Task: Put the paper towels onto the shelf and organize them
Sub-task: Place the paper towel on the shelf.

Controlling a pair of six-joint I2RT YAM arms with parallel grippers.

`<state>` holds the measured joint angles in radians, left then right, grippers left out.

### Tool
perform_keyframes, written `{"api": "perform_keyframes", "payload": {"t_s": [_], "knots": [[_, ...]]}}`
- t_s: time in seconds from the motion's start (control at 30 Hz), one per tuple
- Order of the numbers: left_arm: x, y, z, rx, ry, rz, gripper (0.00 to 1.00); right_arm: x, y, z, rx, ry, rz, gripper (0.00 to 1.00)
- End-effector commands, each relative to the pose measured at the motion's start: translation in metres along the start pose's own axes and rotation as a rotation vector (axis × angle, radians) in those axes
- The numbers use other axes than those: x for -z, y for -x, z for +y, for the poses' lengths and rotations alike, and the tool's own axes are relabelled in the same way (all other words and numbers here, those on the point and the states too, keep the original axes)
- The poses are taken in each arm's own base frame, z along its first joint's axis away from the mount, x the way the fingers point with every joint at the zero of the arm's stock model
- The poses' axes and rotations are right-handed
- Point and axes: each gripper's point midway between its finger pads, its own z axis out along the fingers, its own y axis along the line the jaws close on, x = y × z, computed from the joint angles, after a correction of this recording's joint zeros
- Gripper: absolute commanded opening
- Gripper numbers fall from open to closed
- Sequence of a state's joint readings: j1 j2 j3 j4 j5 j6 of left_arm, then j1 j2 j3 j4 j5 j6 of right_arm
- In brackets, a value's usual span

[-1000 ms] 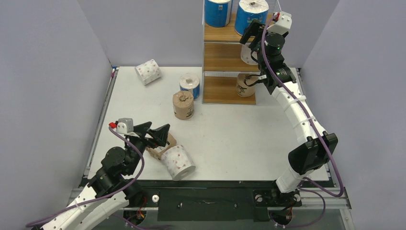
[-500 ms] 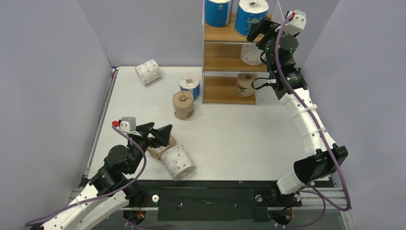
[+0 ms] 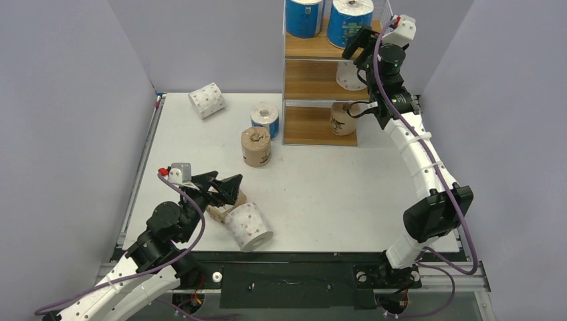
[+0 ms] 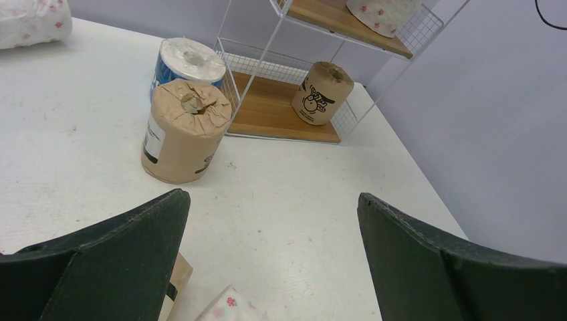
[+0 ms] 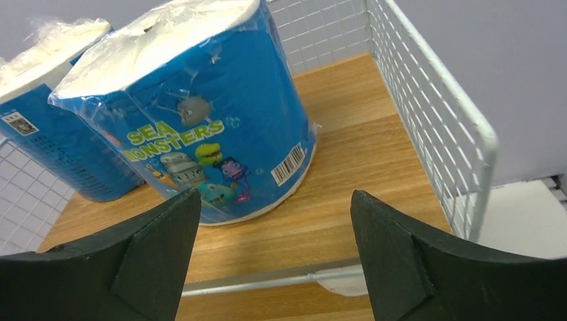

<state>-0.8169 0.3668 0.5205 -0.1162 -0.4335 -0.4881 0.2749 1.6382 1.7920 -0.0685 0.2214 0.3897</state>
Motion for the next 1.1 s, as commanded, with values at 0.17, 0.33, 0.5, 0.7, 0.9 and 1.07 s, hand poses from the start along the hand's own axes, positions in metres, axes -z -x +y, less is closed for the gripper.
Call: {"api": "perform_keyframes", "payload": {"t_s": [0.17,0.33,0.5,0.7,0.9,1.07], "knots": [[-0.003,0.005,-0.005,0.011,-0.013,-0.015,0.96,-0.022,0.008,0.014,-0.052,0.032,-0.061,0.75],[-0.005,0.004,-0.005,0.002,-0.010,-0.012,0.96,-0.032,0.005,0.017,-0.064,0.036,-0.067,0.73],[-0.006,0.004,-0.005,-0.003,-0.007,-0.012,0.96,-0.041,-0.002,0.020,-0.070,0.039,-0.056,0.73],[-0.008,0.002,-0.005,-0.008,-0.005,-0.006,0.96,-0.049,-0.013,0.024,-0.084,0.049,-0.013,0.73],[-0.009,0.002,-0.005,-0.013,-0.005,-0.005,0.96,-0.057,-0.022,0.030,-0.109,0.065,0.028,0.73],[-0.010,0.002,-0.006,-0.016,-0.003,-0.004,0.96,-0.060,-0.024,0.039,-0.144,0.091,0.055,0.74]]}}
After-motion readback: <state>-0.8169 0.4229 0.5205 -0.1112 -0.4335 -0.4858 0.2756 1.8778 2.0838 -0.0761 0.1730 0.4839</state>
